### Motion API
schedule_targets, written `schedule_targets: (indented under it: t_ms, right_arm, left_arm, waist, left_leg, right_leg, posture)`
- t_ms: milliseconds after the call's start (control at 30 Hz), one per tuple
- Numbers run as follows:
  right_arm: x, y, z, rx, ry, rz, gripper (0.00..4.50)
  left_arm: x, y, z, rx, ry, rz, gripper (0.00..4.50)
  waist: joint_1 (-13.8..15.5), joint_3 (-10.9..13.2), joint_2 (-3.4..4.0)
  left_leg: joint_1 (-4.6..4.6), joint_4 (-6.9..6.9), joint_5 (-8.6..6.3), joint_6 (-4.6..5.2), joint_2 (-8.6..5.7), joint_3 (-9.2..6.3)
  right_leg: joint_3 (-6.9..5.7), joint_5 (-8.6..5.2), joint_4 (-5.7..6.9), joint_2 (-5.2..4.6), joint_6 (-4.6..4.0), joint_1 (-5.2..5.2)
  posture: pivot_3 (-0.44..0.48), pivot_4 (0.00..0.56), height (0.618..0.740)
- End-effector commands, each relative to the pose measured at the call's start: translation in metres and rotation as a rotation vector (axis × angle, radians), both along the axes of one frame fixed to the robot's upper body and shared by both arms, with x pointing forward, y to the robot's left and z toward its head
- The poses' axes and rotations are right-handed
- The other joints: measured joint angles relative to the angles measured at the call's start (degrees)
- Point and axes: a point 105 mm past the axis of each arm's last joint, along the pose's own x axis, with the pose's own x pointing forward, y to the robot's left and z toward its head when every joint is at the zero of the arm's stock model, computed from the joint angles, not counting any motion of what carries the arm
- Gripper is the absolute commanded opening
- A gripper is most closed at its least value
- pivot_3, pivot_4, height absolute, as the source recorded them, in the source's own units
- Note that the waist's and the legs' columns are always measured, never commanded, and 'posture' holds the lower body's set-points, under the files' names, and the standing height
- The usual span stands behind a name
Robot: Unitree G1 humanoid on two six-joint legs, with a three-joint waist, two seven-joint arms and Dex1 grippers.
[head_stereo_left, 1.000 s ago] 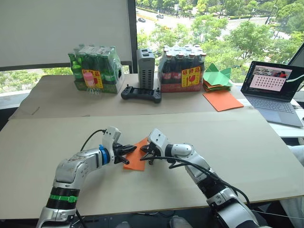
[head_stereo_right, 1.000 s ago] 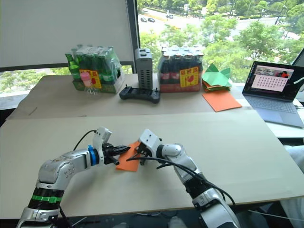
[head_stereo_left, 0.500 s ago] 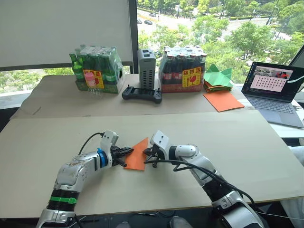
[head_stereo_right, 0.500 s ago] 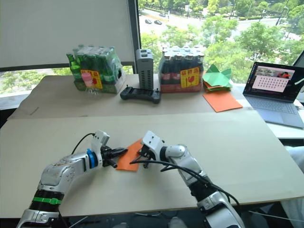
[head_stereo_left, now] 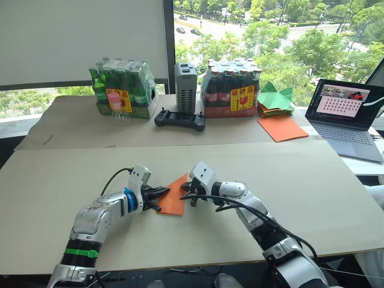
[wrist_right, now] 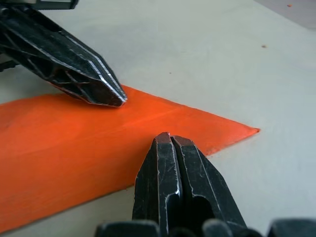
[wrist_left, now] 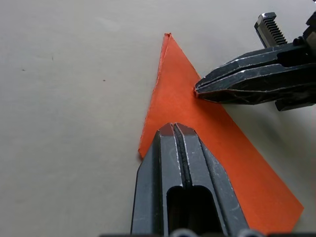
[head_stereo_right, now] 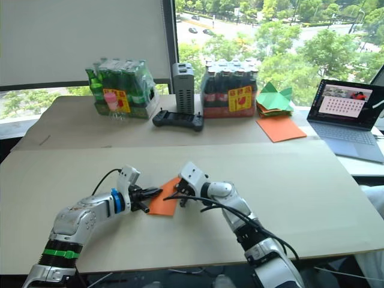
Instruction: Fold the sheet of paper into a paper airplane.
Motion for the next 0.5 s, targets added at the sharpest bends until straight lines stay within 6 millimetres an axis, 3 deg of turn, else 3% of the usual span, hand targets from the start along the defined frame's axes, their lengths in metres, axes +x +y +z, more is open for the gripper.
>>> schedule_targets:
  t_ms: [33, 500]
  right_arm:
    - [0.012, -0.023, -0.027, -0.061, 0.055, -0.125, 0.0]
    - [0.024, -0.019, -0.024, -0.043, 0.038, -0.164, 0.0]
  left_arm:
    - [-0.006, 0.002, -0.019, 0.033, 0.074, 0.01, 0.02]
    - [-0.005, 0.001, -0.017, 0.03, 0.069, 0.013, 0.02]
  waist:
    - [-0.02, -0.01, 0.0]
    - [0.0, -0.06, 0.02]
  left_leg:
    - [0.0, 0.0, 0.0, 0.0, 0.0, 0.0]
    - [0.04, 0.0, 0.0, 0.0, 0.0, 0.0]
  right_leg:
    - [0.0, 0.0, 0.0, 0.0, 0.0, 0.0]
    - [0.0, 0.0, 0.04, 0.0, -0.01, 0.03]
  posture:
    - [0.0, 0.15, 0.74]
    - [0.0, 0.15, 0.74]
